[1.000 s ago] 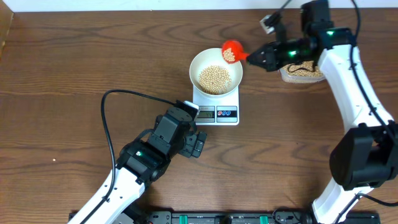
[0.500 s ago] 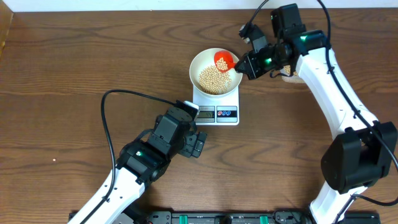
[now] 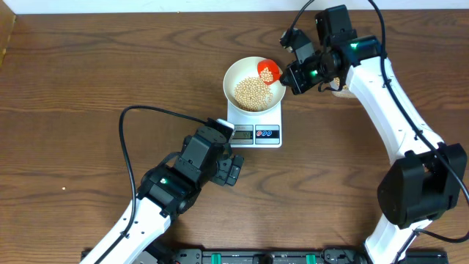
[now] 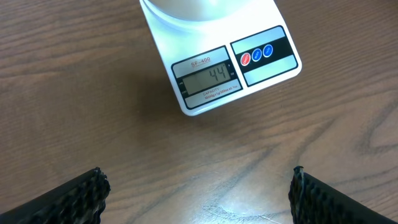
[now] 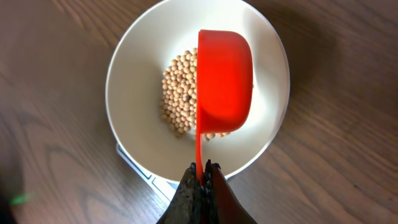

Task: Scoop item into bowl and weigh 50g on scale
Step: 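Tilt the red scoop with the right gripper, trickling soybeans into bowl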

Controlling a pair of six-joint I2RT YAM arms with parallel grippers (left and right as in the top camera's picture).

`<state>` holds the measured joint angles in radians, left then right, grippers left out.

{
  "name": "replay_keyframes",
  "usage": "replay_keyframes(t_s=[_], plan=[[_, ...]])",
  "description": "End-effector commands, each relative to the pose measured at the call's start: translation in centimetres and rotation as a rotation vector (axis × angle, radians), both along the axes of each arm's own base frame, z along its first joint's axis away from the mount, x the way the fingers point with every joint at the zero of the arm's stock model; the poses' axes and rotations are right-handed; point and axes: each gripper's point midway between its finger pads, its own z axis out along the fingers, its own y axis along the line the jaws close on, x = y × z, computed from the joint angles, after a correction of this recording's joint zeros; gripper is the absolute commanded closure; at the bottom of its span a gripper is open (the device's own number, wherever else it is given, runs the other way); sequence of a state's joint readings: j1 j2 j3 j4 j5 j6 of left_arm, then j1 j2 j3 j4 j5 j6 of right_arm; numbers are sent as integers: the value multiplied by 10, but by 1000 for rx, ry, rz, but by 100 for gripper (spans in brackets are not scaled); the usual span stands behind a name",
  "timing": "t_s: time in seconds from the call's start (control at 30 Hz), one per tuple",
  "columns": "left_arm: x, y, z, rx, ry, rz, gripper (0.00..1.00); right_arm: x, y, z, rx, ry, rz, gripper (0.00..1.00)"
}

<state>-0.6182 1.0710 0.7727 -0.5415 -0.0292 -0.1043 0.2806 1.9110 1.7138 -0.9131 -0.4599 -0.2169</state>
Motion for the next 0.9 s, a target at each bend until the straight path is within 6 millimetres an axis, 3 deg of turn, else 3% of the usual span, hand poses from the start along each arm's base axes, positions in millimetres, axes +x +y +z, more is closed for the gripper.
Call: replay_keyframes(t_s=[0.0, 0.87], plan=[[2, 0, 3, 3, -10, 1, 5, -1, 2, 6, -47, -57, 29, 99], [2, 0, 3, 3, -10, 1, 5, 0, 3, 3, -135, -129, 111, 99]])
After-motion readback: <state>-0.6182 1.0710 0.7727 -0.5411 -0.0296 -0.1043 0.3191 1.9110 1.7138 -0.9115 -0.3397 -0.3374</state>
